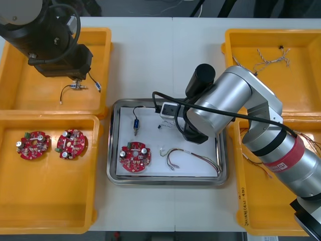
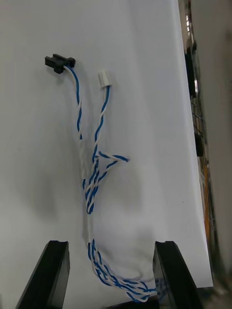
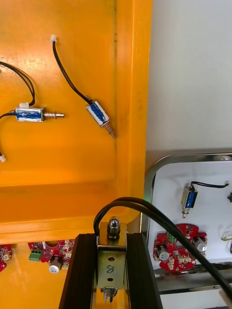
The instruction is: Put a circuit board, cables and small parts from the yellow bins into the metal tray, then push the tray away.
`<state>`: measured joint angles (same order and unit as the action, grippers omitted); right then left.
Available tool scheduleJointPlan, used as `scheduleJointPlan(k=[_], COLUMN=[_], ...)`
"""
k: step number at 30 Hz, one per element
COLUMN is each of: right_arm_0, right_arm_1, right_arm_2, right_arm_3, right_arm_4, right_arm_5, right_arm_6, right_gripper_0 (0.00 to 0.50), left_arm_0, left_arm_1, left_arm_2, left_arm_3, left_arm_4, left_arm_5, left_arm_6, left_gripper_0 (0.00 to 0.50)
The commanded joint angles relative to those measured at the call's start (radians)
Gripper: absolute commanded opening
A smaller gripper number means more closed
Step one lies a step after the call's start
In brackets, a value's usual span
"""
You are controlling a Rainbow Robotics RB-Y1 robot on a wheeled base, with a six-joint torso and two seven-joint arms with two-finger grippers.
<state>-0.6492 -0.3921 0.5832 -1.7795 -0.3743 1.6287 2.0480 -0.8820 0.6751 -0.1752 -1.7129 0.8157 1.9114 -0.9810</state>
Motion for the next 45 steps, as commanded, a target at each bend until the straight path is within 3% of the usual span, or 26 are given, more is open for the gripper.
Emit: scheduleJointPlan(k=[1, 10, 16, 26, 32, 38, 45], right_arm_0=[-0.047, -0.086, -0.112, -0.102, -0.06, -0.014, 0.074], right_arm_1=[0.025, 0.042, 0.035, -0.073, -0.159, -0.238, -0.289], right_arm_2=[-0.023, -0.094, -0.21, -0.385, -0.485, -0.543, -0.635], right_arm_3=[-0.043, -0.13, -0.17, -0.327, -0.38, -0.394, -0.393], right_arm_4=[-0.029, -0.058, -0.138, -0.259, -0.341, -0.342, -0.336], right_arm_5=[0.06, 0.186, 0.29, 0.291, 0.291, 0.291, 0.291], right_arm_6=[-0.011, -0.034, -0.046, -0.091, -0.212, -0.342, -0.502], right_gripper_0=[0.5, 0.5, 0.5, 0.5, 0.5, 0.5, 0.5], left_arm_0=[0.001, 0.0, 0.0, 0.0, 0.001, 0.0, 0.0], left_arm_1=[-0.015, -0.023, -0.026, -0.026, -0.034, -0.086, -0.141], left_arm_2=[-0.012, -0.012, -0.012, -0.012, -0.01, -0.001, 0.002], left_arm_3=[-0.03, -0.036, -0.036, -0.036, -0.036, -0.036, -0.067], left_arm_4=[0.008, 0.008, 0.014, 0.01, -0.001, -0.066, -0.113], left_arm_5=[0.008, 0.008, 0.008, 0.008, 0.008, 0.008, 0.008], left_arm_6=[0.082, 0.093, 0.085, 0.081, 0.082, 0.081, 0.097], left_gripper_0=[0.0, 0.0, 0.0, 0.0, 0.0, 0.0, 0.0])
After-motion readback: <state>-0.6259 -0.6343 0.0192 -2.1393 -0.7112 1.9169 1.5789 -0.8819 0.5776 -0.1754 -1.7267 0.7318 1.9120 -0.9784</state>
